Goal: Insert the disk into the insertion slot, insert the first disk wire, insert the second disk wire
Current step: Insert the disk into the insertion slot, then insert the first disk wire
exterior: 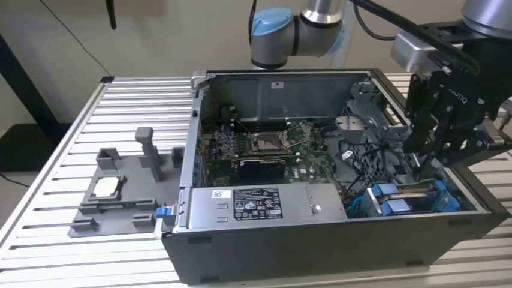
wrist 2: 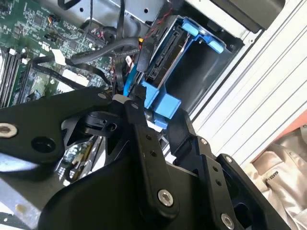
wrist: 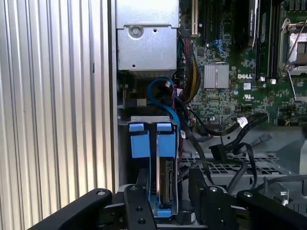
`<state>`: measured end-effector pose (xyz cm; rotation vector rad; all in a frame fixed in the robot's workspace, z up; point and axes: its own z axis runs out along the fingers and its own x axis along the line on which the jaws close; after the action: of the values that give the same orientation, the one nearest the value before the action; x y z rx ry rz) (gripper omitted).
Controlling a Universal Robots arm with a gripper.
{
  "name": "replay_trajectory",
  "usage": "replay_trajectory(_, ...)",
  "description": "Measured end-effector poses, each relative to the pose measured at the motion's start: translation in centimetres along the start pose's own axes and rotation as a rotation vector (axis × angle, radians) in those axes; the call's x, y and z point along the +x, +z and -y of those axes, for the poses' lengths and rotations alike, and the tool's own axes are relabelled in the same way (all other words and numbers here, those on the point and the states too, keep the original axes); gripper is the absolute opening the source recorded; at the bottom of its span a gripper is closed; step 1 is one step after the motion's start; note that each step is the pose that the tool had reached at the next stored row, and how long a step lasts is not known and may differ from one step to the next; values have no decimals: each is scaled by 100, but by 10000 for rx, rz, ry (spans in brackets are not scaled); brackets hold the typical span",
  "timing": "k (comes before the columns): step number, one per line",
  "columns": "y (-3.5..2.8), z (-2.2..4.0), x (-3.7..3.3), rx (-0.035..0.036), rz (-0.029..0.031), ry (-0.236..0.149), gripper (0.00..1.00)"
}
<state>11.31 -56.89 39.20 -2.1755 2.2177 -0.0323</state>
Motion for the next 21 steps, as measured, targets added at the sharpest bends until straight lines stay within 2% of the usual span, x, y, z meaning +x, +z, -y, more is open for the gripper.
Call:
replay_trajectory(3, 1, 0, -2, 144, 94, 1, 47)
replay_trajectory(5, 2, 0, -6, 226, 208, -17, 47)
replay_trajectory(6, 1, 0, -8, 302, 271, -40, 47)
replay_trajectory(8, 2, 0, -15, 495, 335, -109, 47)
replay_trajectory(13, 13, -1, -24, 1069, 372, -472, 47)
replay_trajectory(16, 34, -2, -45, 1292, 393, -694, 47)
replay_trajectory(17, 38, -2, -51, 1341, 400, -762, 47)
replay_trajectory(18, 38, -2, -56, 1361, 407, -833, 47)
replay_trajectory(21, 38, -3, -71, 1362, 425, -1000, 47)
